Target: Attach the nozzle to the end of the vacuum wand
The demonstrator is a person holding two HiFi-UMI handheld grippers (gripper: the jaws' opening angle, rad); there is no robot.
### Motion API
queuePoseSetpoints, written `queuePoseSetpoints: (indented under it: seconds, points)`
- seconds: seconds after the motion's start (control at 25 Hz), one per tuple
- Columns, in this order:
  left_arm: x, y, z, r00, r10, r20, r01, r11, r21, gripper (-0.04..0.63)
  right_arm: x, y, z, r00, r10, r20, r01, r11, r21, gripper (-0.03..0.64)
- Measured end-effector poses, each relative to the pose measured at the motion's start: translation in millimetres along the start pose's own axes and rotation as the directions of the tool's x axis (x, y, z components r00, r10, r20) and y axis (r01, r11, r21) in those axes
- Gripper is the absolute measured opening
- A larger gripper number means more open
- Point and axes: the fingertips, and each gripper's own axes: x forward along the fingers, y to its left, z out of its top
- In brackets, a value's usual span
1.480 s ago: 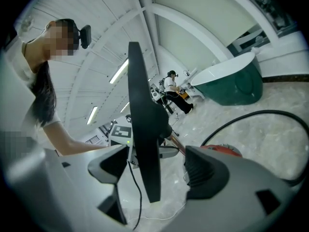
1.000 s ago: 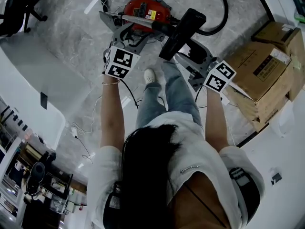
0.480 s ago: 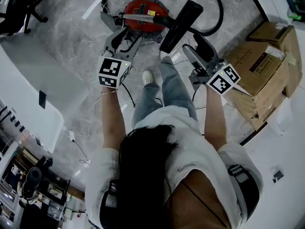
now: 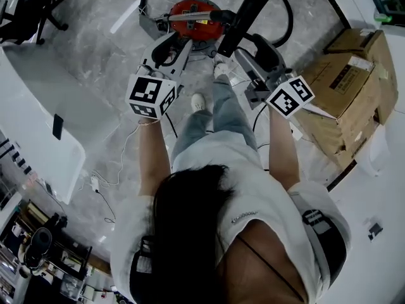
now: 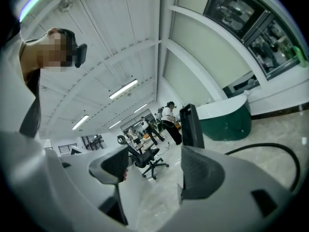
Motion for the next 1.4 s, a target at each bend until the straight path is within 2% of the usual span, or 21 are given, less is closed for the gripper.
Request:
queuePoseSetpoints:
  seconds: [0.08, 0.12, 0.16, 0.2, 0.32, 0.44, 0.52, 0.56, 0.6, 0.76, 1.04, 1.16, 1.32, 1.4]
  points:
    - [-10, -4, -2, 1.000, 0.007, -0.019, -0.007, 1.000, 0.013, 0.109, 2, 12, -3, 1.000, -0.017, -0.003, 0.017, 1.000, -0.024, 0.347]
    - [-16, -8, -4, 1.000, -0.001, -0.031, 0.001, 1.000, 0.015, 0.107, 1, 16, -6, 0.999, -0.041, -0.004, 0.041, 0.999, -0.035, 0.300]
    - [-21, -12, -6, 0.999, -0.014, -0.043, 0.014, 1.000, 0.016, 0.107, -1, 20, -9, 0.998, -0.069, -0.007, 0.068, 0.996, -0.049, 0.212]
    - [-26, -16, -8, 0.998, -0.026, -0.050, 0.027, 1.000, 0.015, 0.106, -1, 24, -13, 0.996, -0.088, -0.012, 0.087, 0.994, -0.066, 0.169]
    - [-42, -21, -9, 0.999, -0.026, -0.032, 0.026, 1.000, 0.001, 0.101, -1, 41, -27, 0.995, -0.093, -0.040, 0.089, 0.991, -0.100, 0.160]
    - [-55, -18, -2, 1.000, 0.007, 0.015, -0.007, 0.999, -0.050, 0.079, 2, 53, -31, 0.993, -0.110, -0.039, 0.105, 0.987, -0.121, 0.143]
    - [-61, -20, 4, 0.999, 0.023, 0.048, -0.018, 0.994, -0.110, 0.020, 4, 58, -31, 0.991, -0.126, -0.038, 0.119, 0.984, -0.135, 0.076]
    - [-64, -22, 7, 0.998, 0.026, 0.064, -0.018, 0.991, -0.134, 0.017, 5, 60, -31, 0.991, -0.130, -0.038, 0.124, 0.982, -0.140, 0.051]
    - [-65, -24, 9, 0.997, 0.031, 0.074, -0.020, 0.990, -0.142, 0.015, 6, 62, -31, 0.990, -0.134, -0.037, 0.128, 0.981, -0.144, 0.049]
    - [-67, -28, 15, 0.995, 0.068, 0.080, -0.060, 0.993, -0.098, 0.005, 10, 64, -27, 0.981, -0.194, -0.027, 0.184, 0.960, -0.210, 0.031]
    - [-69, -36, 21, 0.990, 0.094, 0.105, -0.081, 0.989, -0.127, 0.003, 10, 60, -21, 0.950, -0.312, -0.017, 0.288, 0.897, -0.336, 0.015]
    - [-70, -42, 26, 0.987, 0.082, 0.141, -0.060, 0.987, -0.148, 0.003, 11, 69, -16, 0.957, -0.289, 0.001, 0.268, 0.887, -0.375, 0.015]
    - [-69, -50, 33, 0.984, 0.059, 0.166, -0.040, 0.992, -0.116, 0.003, 13, 81, -11, 0.971, -0.239, 0.005, 0.222, 0.895, -0.387, 0.015]
    - [-66, -53, 34, 0.985, 0.057, 0.164, -0.036, 0.992, -0.125, 0.003, 15, 82, -11, 0.969, -0.246, -0.006, 0.223, 0.890, -0.397, 0.015]
